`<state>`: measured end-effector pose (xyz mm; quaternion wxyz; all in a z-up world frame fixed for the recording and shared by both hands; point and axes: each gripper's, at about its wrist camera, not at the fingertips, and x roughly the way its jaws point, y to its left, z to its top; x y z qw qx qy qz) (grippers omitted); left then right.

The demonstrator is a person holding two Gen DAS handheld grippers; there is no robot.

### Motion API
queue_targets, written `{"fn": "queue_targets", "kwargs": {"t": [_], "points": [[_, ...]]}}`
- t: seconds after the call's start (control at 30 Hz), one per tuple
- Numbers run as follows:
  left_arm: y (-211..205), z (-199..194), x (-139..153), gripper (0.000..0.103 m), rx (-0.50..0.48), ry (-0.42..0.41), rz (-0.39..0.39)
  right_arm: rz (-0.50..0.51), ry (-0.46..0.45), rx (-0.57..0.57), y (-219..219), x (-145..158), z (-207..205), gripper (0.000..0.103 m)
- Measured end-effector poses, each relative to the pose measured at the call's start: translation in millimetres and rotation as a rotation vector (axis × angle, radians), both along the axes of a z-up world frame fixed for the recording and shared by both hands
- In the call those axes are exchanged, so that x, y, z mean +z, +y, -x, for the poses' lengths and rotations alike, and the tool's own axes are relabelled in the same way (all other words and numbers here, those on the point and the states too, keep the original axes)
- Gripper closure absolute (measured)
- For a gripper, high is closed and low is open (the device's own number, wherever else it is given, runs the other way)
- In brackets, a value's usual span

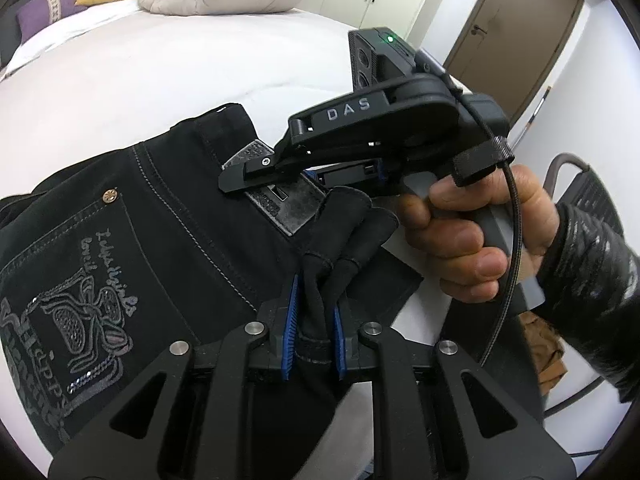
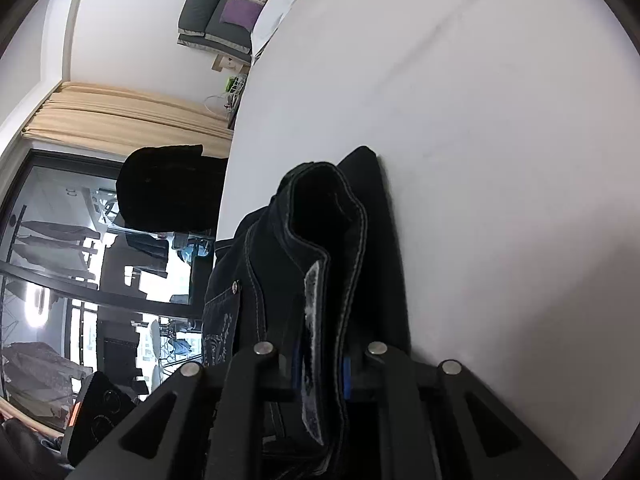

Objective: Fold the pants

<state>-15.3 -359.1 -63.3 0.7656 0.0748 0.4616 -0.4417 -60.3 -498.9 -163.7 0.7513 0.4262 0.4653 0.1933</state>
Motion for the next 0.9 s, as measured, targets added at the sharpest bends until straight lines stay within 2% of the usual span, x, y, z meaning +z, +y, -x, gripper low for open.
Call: {"fn": "queue_targets", "kwargs": {"t": [0.17, 0.23, 0.33, 0.43, 0.5, 0.53, 0.57, 0.67, 0.7, 0.77, 0.9], "points": [[29.0, 1.8, 26.7, 0.088, 0.005, 0.094, 0.077, 0.005, 0.007, -0.038, -2.4, 9.2, 3.8, 0.076], [48.7, 3.8, 41.5, 0.088, 0.012, 0.091, 0.128, 0.021, 0.017, -0.065, -4.2, 15.9, 11.1, 0.070], [72.7, -3.1, 49.8, 0.088, 0.059, 0.072, 0.153, 0.061, 0.012, -0.087, -3.3, 30.8, 27.5, 0.060], [89.8, -19.0, 43.2, 0.088, 0.132, 0.075, 0.167, 0.114, -0.013, -0.113, 0.4, 47.8, 46.9, 0.059], [103.4, -37.7, 37.3, 0.088, 0.172, 0.094, 0.192, 0.138, -0.053, -0.121, 8.7, 61.0, 60.7, 0.066], [106.7, -46.9, 27.8, 0.088, 0.201, 0.112, 0.188, 0.123, -0.065, -0.104, 12.6, 63.5, 62.2, 0.088], [110.5, -55.8, 21.9, 0.088, 0.218, 0.129, 0.187, 0.125, -0.070, -0.094, 17.7, 64.4, 62.9, 0.096], [122.1, -72.5, -5.9, 0.088, 0.266, 0.202, 0.173, 0.152, -0.046, -0.030, 40.4, 55.2, 57.9, 0.096], [125.1, -73.8, -11.3, 0.088, 0.277, 0.222, 0.180, 0.188, -0.020, -0.017, 46.5, 48.3, 55.4, 0.096], [129.0, -66.0, -19.8, 0.088, 0.273, 0.203, 0.178, 0.238, -0.004, -0.009, 49.3, 38.6, 54.4, 0.103], [137.3, -61.1, -20.7, 0.088, 0.248, 0.194, 0.197, 0.151, -0.015, -0.034, 37.4, 21.0, 56.9, 0.103]]}}
